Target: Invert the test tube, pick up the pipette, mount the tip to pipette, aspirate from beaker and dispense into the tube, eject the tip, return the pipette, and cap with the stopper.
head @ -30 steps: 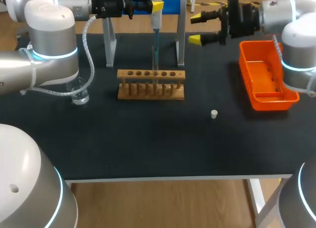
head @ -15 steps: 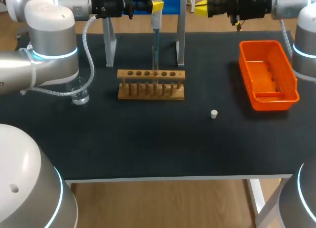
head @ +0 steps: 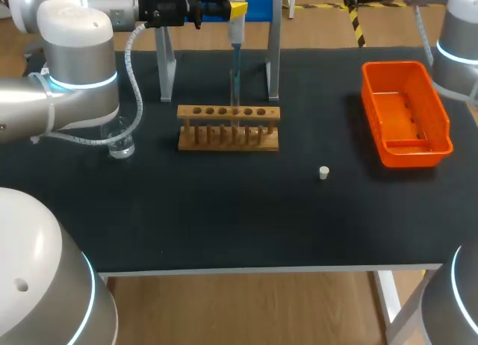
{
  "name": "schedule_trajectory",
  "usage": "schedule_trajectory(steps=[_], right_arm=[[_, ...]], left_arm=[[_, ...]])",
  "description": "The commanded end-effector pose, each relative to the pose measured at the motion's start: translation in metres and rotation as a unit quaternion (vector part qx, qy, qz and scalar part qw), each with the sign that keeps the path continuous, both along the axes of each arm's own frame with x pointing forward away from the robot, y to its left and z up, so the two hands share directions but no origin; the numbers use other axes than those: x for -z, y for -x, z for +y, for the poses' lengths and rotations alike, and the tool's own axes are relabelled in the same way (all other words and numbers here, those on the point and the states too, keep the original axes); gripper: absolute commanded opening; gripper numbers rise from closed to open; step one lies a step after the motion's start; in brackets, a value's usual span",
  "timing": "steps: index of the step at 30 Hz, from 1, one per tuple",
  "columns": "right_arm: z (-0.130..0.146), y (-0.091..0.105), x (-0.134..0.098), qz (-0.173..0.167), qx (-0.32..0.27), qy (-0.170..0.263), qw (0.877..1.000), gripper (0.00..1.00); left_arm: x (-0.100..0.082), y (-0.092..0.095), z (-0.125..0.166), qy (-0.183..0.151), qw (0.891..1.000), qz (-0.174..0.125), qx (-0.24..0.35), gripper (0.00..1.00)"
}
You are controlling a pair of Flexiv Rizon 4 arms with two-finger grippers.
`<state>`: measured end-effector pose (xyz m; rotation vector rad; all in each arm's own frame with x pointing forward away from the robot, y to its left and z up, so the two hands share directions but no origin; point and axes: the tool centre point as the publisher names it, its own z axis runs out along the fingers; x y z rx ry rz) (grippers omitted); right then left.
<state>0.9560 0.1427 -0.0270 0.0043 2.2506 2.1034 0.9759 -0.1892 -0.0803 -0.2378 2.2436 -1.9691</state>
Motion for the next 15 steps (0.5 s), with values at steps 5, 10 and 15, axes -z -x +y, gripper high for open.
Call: schedule_trajectory(steps=[5, 10, 15], right_arm=[[0.019, -0.014, -0.015, 0.006, -0.014, -0.014, 1.0, 0.0], [0.036, -0.012, -0.023, 0.007, -0.019, -0.022, 1.0, 0.0], [0.051, -0.009, -0.029, 0.01, -0.024, -0.023, 0.999, 0.0]], left_arm=[[0.0, 0.0, -0.001, 0.001, 1.0, -0.001, -0.002, 0.0], [0.0, 0.0, -0.001, 0.001, 1.0, -0.001, -0.002, 0.0], [0.0, 0.0, -0.001, 0.001, 1.0, -0.001, -0.002, 0.0]])
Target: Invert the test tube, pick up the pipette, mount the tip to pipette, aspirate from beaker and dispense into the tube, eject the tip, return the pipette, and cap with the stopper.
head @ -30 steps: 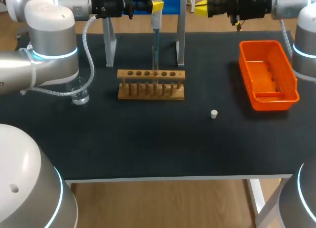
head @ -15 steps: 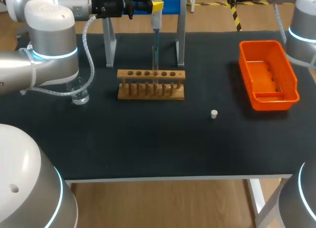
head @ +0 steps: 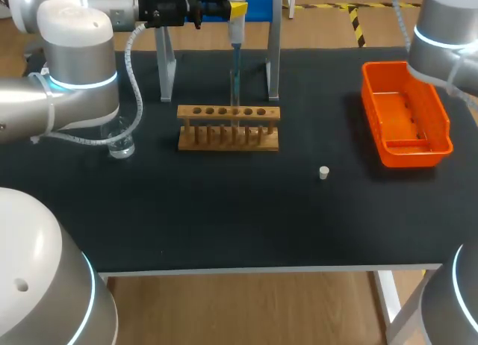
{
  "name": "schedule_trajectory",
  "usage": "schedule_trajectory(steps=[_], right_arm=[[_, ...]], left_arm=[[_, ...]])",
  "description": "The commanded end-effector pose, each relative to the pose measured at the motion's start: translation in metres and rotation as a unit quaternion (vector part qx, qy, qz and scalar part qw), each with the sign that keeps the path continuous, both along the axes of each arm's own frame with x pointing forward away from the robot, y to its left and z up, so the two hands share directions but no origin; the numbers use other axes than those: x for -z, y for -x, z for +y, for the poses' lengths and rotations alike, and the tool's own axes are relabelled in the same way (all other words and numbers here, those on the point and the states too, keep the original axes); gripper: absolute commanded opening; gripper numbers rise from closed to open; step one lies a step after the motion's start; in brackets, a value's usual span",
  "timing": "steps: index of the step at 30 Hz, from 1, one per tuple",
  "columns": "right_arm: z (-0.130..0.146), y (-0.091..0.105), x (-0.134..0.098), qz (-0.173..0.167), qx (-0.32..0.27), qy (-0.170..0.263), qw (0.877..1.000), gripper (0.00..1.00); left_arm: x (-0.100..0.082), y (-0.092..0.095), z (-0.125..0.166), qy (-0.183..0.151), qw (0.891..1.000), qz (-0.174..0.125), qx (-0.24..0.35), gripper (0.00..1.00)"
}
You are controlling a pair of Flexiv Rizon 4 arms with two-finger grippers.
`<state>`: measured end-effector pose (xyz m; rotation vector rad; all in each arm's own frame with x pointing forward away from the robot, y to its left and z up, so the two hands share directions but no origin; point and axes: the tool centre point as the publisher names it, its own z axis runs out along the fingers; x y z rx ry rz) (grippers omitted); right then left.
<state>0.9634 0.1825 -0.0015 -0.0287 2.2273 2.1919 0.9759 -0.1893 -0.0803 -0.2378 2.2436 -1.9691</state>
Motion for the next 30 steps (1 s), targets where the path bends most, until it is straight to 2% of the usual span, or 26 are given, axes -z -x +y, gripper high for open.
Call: schedule_trajectory(steps=[1, 10, 30], right_arm=[[0.013, -0.001, -0.004, 0.002, -0.003, 0.005, 1.0, 0.0], [0.034, 0.0, -0.004, 0.012, -0.014, 0.004, 1.0, 0.0], [0.053, -0.013, -0.006, 0.007, -0.021, 0.009, 1.0, 0.0]], left_arm=[[0.0, 0.0, -0.001, 0.001, 1.0, -0.001, -0.002, 0.0], [0.0, 0.0, -0.001, 0.001, 1.0, -0.001, -0.002, 0.0], [0.0, 0.0, -0.001, 0.001, 1.0, -0.001, -0.002, 0.0]])
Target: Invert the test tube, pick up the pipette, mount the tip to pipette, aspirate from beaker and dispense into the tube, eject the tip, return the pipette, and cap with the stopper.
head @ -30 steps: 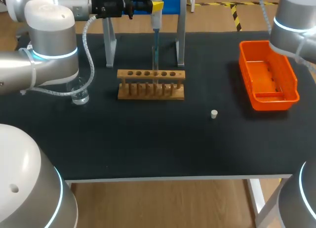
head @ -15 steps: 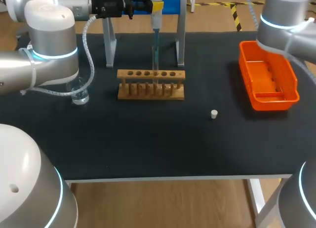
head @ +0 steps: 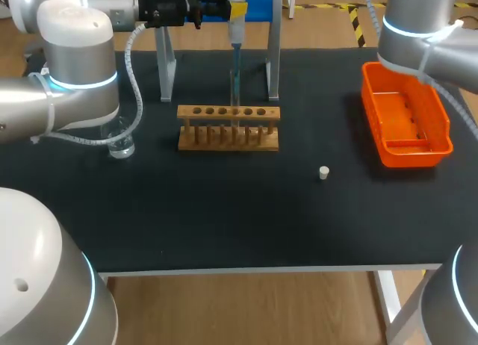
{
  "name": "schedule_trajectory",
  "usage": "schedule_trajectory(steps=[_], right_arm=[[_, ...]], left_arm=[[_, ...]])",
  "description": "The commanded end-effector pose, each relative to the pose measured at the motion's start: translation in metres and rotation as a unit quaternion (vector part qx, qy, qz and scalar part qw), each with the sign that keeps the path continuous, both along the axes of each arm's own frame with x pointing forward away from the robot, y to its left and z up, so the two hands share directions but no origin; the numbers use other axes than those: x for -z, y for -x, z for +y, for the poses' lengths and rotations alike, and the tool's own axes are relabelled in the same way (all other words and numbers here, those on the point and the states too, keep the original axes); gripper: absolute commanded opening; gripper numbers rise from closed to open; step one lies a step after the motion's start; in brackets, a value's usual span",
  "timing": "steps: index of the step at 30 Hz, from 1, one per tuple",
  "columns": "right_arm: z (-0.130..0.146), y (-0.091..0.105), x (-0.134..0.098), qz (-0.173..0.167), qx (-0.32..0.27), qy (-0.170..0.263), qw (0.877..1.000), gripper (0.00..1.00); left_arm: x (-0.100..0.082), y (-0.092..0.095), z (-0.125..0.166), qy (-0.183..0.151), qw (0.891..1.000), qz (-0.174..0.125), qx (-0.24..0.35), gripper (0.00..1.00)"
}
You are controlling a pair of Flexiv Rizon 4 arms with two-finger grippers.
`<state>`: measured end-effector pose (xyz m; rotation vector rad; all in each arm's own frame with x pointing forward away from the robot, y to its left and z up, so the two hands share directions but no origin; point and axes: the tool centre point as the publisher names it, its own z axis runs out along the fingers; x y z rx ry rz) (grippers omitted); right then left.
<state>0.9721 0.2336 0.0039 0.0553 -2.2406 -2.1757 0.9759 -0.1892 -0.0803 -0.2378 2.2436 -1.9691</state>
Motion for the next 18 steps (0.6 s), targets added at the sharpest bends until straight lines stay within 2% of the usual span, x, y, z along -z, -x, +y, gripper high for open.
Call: schedule_trajectory(steps=[1, 18], right_arm=[[0.0026, -0.0043, -0.0005, 0.0, -0.003, 0.002, 1.0, 0.0], [0.011, -0.0073, 0.0083, 0.008, -0.009, 0.009, 1.0, 0.0]], left_arm=[[0.0003, -0.0001, -0.0011, 0.001, 1.0, -0.001, -0.002, 0.0], [0.0003, -0.0001, -0.0011, 0.001, 1.0, -0.001, -0.002, 0.0]])
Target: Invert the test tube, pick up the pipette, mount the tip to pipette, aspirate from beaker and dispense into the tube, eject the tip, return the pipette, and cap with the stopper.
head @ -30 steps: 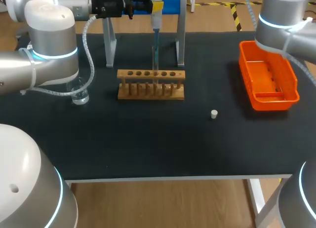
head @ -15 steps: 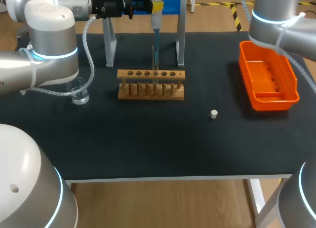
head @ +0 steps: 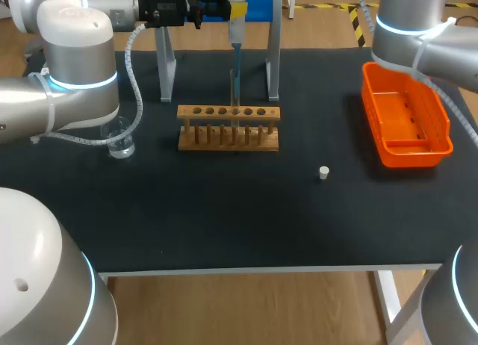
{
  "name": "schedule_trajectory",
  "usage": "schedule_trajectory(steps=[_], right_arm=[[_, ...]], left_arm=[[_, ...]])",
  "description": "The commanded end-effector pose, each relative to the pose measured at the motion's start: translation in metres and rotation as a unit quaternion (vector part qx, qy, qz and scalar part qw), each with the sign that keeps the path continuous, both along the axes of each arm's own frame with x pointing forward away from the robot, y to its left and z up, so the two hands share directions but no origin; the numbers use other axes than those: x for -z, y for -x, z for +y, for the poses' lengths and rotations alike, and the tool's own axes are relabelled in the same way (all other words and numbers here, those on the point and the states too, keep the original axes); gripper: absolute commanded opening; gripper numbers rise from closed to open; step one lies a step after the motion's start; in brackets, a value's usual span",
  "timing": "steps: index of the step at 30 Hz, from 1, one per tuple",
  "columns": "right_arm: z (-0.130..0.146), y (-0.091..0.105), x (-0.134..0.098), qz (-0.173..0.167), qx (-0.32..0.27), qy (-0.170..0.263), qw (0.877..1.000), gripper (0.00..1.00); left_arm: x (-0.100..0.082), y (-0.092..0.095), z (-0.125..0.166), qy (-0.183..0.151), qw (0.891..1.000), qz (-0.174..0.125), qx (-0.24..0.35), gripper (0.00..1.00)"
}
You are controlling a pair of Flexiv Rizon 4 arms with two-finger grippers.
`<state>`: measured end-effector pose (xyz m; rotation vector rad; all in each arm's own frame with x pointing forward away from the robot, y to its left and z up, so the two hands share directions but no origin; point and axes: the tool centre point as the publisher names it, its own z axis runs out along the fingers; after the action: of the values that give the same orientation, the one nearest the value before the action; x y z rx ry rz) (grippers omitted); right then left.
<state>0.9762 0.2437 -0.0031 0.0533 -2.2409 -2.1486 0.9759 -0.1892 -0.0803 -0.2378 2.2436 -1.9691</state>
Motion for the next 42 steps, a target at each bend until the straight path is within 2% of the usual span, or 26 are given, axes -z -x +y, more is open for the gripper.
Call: schedule_trajectory(steps=[1, 18, 42], right_arm=[[0.001, -0.004, 0.002, 0.002, -0.002, 0.002, 1.0, 0.0], [0.001, -0.009, 0.009, 0.014, -0.003, 0.002, 1.0, 0.0], [0.001, -0.013, 0.038, 0.038, -0.005, 0.004, 0.999, 0.0]], left_arm=[[0.0, 0.0, -0.001, 0.001, 1.0, -0.001, -0.002, 0.0], [0.0, 0.0, -0.001, 0.001, 1.0, -0.001, -0.002, 0.0], [0.0, 0.0, -0.001, 0.001, 1.0, -0.001, -0.002, 0.0]])
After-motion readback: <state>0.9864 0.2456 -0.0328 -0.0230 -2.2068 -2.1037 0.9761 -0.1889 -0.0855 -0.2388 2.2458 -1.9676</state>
